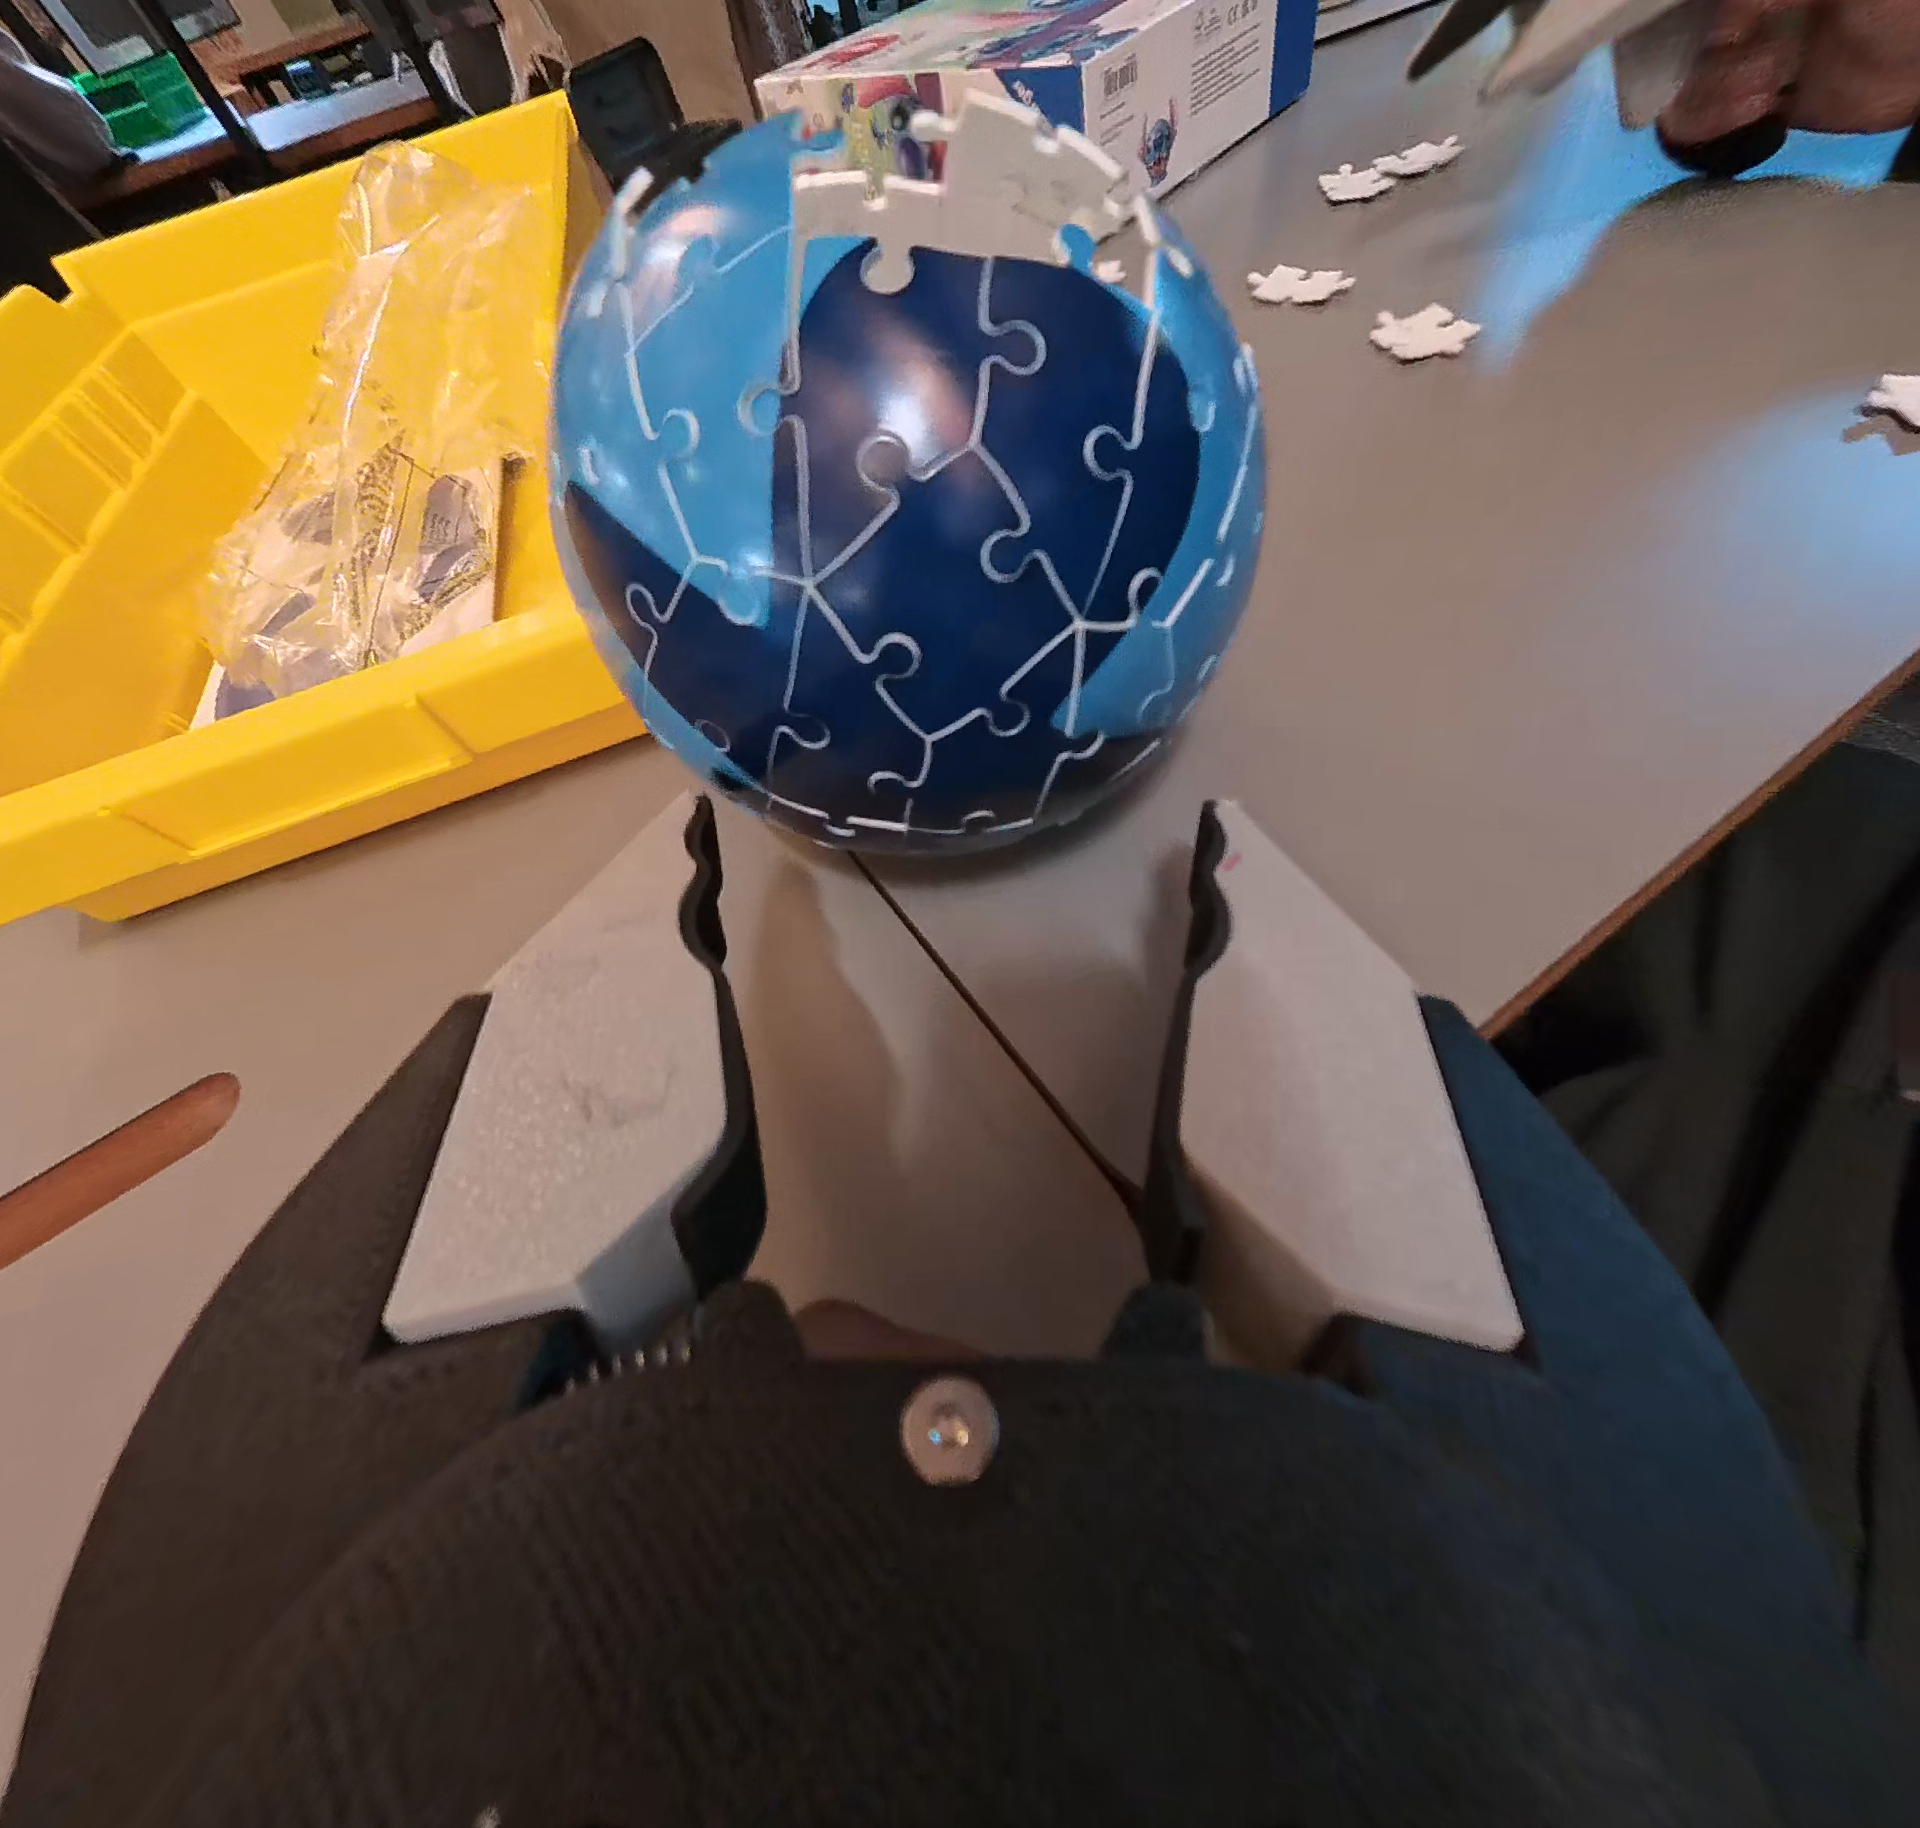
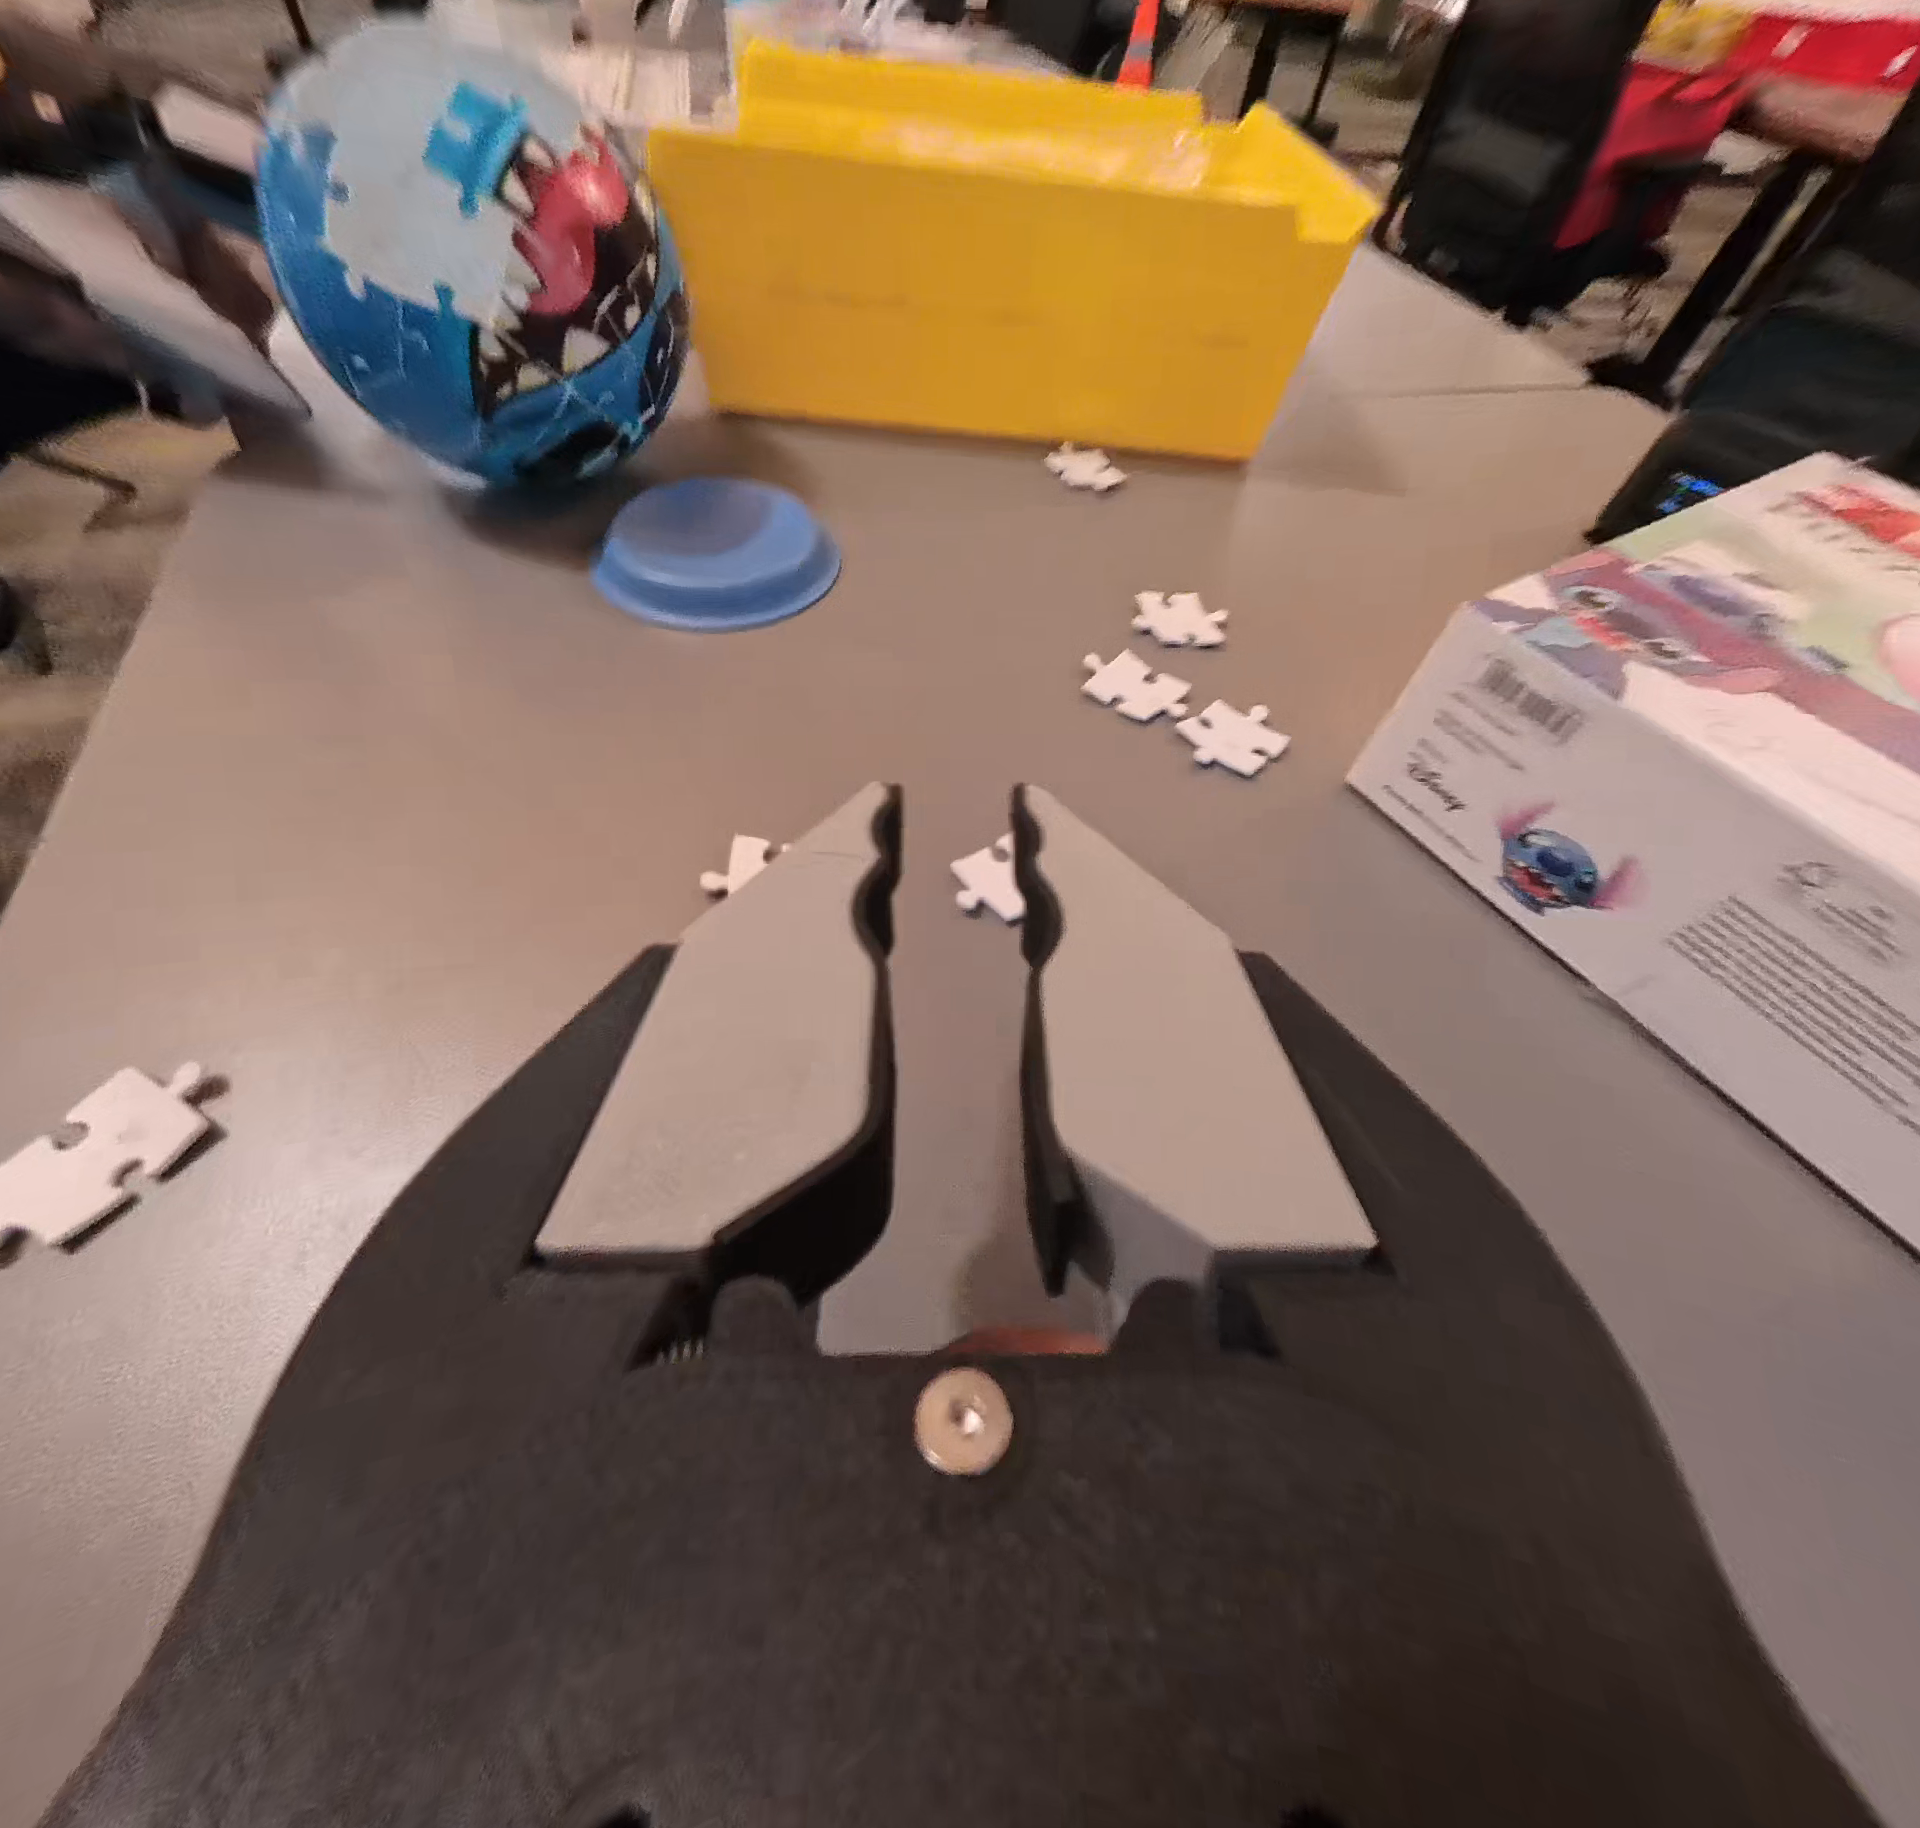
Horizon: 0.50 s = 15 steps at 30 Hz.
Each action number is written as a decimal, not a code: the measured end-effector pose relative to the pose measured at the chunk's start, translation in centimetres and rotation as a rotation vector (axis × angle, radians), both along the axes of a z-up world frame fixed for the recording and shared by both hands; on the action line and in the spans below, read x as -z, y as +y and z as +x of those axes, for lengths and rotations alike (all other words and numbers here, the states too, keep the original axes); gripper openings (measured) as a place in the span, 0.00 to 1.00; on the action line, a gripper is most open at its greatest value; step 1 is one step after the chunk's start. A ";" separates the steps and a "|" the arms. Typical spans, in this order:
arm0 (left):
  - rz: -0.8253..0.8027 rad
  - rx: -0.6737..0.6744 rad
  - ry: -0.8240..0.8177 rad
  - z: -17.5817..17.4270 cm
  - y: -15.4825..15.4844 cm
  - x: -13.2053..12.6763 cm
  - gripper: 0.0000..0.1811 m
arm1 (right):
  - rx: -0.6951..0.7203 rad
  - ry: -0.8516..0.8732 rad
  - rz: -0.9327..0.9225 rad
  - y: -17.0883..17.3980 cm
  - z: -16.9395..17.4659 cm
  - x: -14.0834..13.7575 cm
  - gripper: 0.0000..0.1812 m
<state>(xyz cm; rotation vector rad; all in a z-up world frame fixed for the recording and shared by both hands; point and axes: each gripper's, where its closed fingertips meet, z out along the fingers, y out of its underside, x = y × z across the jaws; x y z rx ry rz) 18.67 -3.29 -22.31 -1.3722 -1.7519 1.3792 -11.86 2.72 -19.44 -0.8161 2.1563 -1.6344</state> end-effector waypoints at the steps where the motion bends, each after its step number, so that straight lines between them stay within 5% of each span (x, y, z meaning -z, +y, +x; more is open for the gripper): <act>1: -0.004 -0.001 0.002 0.0 0.1 0.1 0.50 | 0.022 -0.017 -0.021 0.1 -0.4 -0.4 0.05; 7: -0.059 -0.074 0.067 0.8 -0.4 0.0 0.37 | 0.185 0.006 -0.062 -0.4 -3.2 -0.5 0.08; 15: 0.013 -0.060 0.202 1.4 -0.5 -1.0 0.32 | 0.133 -0.012 -0.024 -0.8 -3.0 -0.1 0.00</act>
